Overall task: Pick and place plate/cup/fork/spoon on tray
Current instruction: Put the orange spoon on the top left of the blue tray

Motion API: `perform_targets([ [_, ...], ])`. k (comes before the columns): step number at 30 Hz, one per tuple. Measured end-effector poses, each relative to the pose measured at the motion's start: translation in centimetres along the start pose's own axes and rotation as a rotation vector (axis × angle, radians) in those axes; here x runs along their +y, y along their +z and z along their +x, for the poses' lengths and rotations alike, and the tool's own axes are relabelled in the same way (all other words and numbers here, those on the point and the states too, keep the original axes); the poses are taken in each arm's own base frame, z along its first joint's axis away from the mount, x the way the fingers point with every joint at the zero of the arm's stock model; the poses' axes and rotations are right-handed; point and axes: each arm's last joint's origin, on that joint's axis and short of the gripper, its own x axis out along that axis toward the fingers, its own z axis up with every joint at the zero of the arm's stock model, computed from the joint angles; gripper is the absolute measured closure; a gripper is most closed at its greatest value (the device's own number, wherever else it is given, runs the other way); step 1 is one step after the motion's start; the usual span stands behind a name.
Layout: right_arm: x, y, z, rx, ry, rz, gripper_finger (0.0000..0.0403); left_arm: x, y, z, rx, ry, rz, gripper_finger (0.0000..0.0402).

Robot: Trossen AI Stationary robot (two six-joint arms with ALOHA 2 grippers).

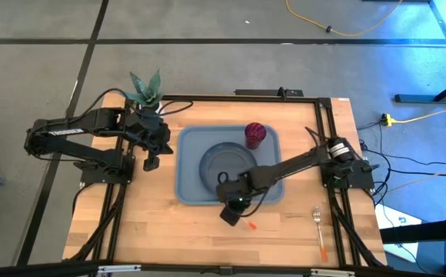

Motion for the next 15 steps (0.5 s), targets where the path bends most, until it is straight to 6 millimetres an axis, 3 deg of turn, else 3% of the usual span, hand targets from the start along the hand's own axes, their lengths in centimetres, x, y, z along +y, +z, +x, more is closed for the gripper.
perform_targets([
  [9, 1.5, 2.1, 3.1, 0.068, -0.023, -0.212, 0.0403, 0.0, 0.0, 0.0, -0.001, 0.0, 0.0, 0.0401],
  [15, 3.0, 4.0, 3.3, 0.063, -0.019, -0.329, 0.0403, 0.0, 0.0, 0.0, -0.001, 0.0, 0.0, 0.0401],
])
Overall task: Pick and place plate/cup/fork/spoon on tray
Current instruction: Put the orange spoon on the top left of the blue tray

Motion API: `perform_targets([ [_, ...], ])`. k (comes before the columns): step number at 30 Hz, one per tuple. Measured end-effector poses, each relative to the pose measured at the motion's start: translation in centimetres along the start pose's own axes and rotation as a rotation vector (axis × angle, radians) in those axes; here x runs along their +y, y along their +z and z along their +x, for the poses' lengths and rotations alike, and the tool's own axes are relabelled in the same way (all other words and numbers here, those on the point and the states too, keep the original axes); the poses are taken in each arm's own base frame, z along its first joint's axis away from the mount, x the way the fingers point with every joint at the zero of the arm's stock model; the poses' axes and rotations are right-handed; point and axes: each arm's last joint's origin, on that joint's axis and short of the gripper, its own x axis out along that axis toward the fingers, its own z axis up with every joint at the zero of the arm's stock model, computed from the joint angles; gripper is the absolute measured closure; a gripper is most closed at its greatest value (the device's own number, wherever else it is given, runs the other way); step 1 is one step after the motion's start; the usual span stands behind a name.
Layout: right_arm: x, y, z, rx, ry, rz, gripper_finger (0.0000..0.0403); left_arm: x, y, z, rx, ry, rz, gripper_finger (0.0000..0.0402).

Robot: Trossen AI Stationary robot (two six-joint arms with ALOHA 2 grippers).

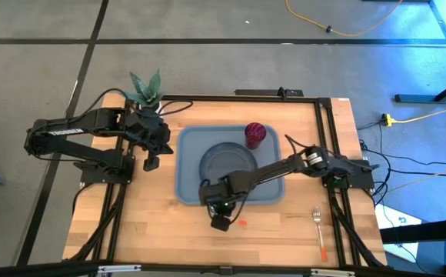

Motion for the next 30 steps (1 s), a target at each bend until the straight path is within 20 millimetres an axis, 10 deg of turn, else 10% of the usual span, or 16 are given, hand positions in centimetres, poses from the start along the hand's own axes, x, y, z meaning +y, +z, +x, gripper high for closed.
perform_targets([
  [12, 1.2, 3.4, 2.6, -0.038, 0.005, -0.166, 0.0403, 0.0, 0.0, 0.0, 0.0, 0.0, 0.0, 0.0401],
  [30, 0.3, 3.3, 5.4, 0.028, -0.019, -0.153, 0.0398, 0.0, 0.0, 0.0, 0.001, 0.0, 0.0, 0.0401],
])
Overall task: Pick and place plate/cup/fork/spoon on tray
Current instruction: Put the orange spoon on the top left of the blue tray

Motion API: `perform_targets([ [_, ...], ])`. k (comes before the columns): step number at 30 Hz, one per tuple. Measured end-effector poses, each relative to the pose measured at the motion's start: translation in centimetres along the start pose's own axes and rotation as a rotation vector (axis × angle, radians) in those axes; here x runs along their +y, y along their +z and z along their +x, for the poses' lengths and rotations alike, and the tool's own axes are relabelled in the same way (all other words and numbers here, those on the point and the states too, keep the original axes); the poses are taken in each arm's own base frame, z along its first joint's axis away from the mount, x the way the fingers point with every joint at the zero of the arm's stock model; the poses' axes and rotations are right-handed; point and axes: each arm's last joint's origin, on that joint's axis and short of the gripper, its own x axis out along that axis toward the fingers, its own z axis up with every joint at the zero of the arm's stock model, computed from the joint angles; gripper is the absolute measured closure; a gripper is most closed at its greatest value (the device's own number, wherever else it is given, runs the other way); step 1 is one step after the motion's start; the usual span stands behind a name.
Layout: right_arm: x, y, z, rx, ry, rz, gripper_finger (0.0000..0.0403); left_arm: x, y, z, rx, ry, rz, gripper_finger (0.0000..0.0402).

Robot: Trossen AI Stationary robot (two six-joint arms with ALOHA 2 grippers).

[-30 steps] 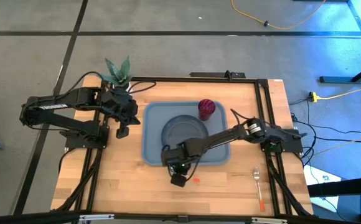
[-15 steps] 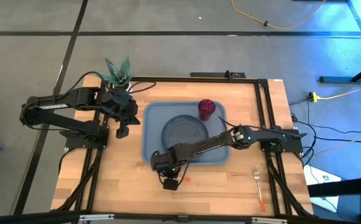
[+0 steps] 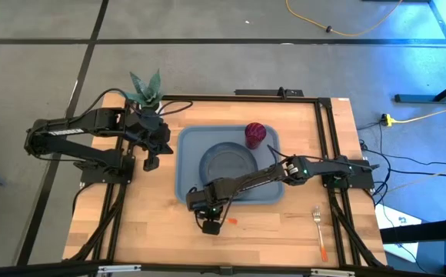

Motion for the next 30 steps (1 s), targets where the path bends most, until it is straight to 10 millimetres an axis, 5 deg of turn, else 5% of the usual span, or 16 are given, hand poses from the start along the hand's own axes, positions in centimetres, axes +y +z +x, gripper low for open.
perform_targets([
  [16, 0.5, 0.5, -1.0, -0.015, -0.001, 0.003, 0.0355, 0.0, -0.3, 0.0, 0.034, 0.002, -0.006, 0.0401],
  [24, 0.9, 0.1, -3.0, -0.004, 0.004, 0.008, 0.0354, -0.2, -0.5, 0.0, 0.051, -0.062, -0.042, 0.0401],
  [30, 1.7, 0.0, -6.3, -0.072, -0.017, 0.021, 0.0353, -0.2, -0.4, 0.0, 0.053, -0.074, -0.044, 0.0369],
])
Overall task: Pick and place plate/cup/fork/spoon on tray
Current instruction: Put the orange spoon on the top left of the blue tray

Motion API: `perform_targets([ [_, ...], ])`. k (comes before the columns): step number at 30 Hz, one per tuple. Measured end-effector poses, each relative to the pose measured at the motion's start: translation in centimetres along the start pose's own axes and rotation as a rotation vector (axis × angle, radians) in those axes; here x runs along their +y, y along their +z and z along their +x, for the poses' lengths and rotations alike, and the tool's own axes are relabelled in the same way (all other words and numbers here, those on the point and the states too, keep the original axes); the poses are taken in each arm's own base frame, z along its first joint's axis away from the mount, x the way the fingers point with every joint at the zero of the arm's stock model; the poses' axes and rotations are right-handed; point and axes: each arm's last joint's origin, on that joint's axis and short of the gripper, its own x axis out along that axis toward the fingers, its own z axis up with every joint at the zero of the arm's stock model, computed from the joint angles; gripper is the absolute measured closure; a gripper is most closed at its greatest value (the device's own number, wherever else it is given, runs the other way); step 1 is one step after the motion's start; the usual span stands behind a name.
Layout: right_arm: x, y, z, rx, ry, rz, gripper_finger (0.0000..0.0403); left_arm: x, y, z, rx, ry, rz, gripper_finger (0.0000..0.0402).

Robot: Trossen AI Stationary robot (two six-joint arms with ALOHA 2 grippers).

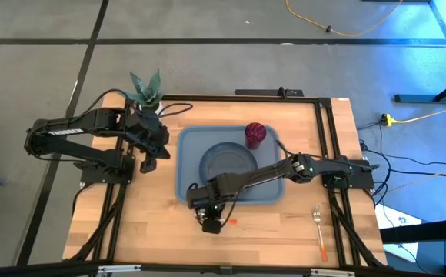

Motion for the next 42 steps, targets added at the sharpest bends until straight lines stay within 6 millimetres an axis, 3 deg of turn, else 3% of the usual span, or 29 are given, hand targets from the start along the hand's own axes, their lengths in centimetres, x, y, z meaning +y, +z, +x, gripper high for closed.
perform_targets([
  [8, 1.0, -0.6, -7.8, -0.183, -0.118, -0.008, 0.0353, -0.8, 0.1, 0.5, 0.036, -0.119, -0.016, 0.0338],
  [12, 1.6, -2.0, -12.1, -0.249, -0.186, -0.017, 0.0353, -1.9, 0.1, 1.3, 0.067, -0.162, 0.117, 0.0339],
  [18, 2.9, -5.5, -18.0, -0.305, -0.301, -0.053, 0.0353, -4.7, 0.0, 2.5, 0.083, -0.227, 0.319, 0.0338],
  [23, 3.7, -8.9, -21.9, -0.314, -0.393, -0.089, 0.0353, -7.2, 0.0, 3.8, 0.04, -0.109, 0.511, 0.0341],
  [27, 4.0, -11.1, -24.2, -0.323, -0.429, -0.095, 0.0353, -9.2, 0.1, 5.6, 0.018, -0.021, 0.628, 0.0341],
  [33, 5.0, -13.9, -27.5, -0.413, -0.406, -0.161, 0.0353, -12.1, -1.2, 9.7, 0.127, 0.049, 0.739, 0.0342],
  [42, 5.0, -16.0, -30.4, -0.491, -0.408, -0.232, 0.0353, -15.6, -3.0, 15.2, 0.161, 0.111, 0.814, 0.0342],
])
